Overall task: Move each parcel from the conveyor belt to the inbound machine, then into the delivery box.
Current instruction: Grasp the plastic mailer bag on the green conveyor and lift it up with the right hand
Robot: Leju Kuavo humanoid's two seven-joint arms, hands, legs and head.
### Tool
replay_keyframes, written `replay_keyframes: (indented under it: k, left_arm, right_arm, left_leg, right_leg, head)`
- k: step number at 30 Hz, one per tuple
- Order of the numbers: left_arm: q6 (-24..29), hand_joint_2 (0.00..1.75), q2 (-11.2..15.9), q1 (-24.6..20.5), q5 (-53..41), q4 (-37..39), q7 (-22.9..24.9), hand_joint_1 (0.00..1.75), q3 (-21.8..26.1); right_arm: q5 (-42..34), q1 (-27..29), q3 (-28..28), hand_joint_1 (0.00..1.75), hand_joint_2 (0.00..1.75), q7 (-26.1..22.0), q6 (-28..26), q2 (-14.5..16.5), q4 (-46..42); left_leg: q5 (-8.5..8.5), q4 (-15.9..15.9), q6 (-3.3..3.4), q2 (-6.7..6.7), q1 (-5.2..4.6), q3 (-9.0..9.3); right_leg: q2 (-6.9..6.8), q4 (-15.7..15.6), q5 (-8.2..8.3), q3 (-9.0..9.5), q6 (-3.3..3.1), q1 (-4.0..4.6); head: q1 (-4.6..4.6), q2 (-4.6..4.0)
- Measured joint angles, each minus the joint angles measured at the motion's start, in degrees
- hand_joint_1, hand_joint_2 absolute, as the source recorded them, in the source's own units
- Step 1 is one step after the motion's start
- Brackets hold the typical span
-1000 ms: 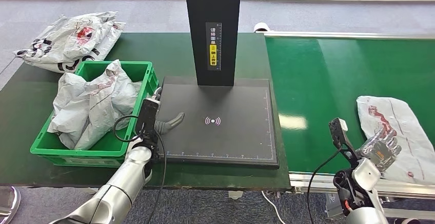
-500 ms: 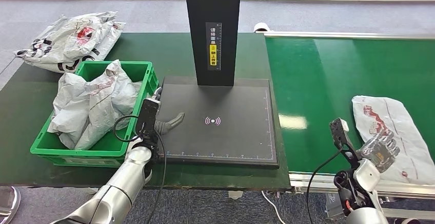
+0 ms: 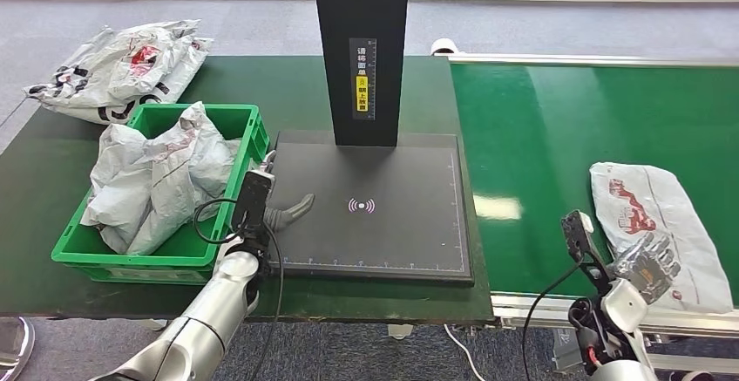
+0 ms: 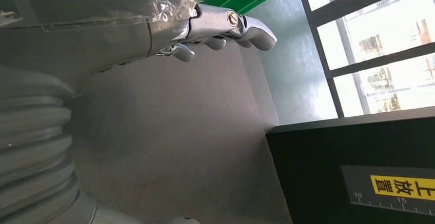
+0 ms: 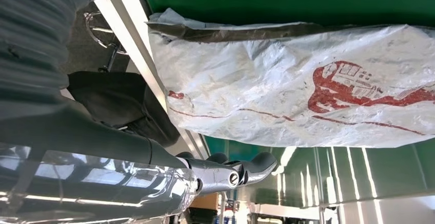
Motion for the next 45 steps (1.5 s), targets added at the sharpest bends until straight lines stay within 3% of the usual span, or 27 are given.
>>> replay_keyframes:
  k: [24,29,30,33,34,45]
  left_arm:
    - [-0.04,1.75,-0.05,-0.02,-0.15,0.00,-0.06,0.00,0.00]
    - [-0.41,1.75,-0.03,-0.15,-0.15,0.01,-0.07,0.00,0.03]
    - [-0.54,1.75,-0.01,-0.26,-0.14,0.02,-0.10,0.00,0.07]
    - [-0.77,1.75,0.07,-0.75,0.03,0.15,-0.20,0.00,0.18]
    - [-0.80,1.75,0.08,-0.89,0.10,0.22,-0.21,0.00,0.20]
    - [-0.92,1.75,0.13,-1.10,0.59,0.68,-0.39,0.00,1.05]
  right_arm:
    - [-0.13,-0.04,-0.68,0.00,1.75,-0.37,0.73,-0.30,0.00]
    - [-6.80,-0.25,-2.36,0.00,1.75,-4.32,10.33,-0.40,0.10]
    - [-7.93,-0.33,-2.81,0.09,1.75,-4.89,12.83,-0.58,0.18]
    - [-9.26,-0.83,-3.54,1.40,1.75,-5.12,18.51,-1.45,0.50]
    - [-9.23,-0.96,-3.58,1.75,1.75,-4.85,19.60,-1.68,0.60]
    - [-8.80,-2.05,-3.62,1.75,1.75,-3.37,24.24,-4.03,2.38]
  left_leg:
    - [0.00,0.00,0.00,0.01,0.00,0.00]
    - [0.00,0.00,0.00,-0.01,0.00,0.00]
    - [0.00,0.00,0.00,-0.01,0.00,0.00]
    - [0.00,0.01,0.01,0.01,0.00,0.01]
    - [0.00,0.01,0.01,0.01,0.00,0.02]
    - [0.04,0.05,0.07,-0.03,-0.03,0.00]
  right_leg:
    - [0.01,0.00,0.01,0.00,0.02,0.00]
    - [0.00,0.00,0.01,0.00,0.02,0.00]
    - [-0.01,0.00,0.01,0.00,0.02,0.00]
    - [0.01,0.00,0.02,0.02,0.03,0.00]
    - [0.01,0.00,0.02,0.03,0.03,0.00]
    - [-0.05,-0.01,0.06,0.05,0.09,-0.02]
  head:
    - [0.00,0.00]
    - [0.00,-0.01]
    - [0.00,-0.01]
    - [0.00,-0.01]
    - [0.00,-0.01]
    - [0.00,0.00]
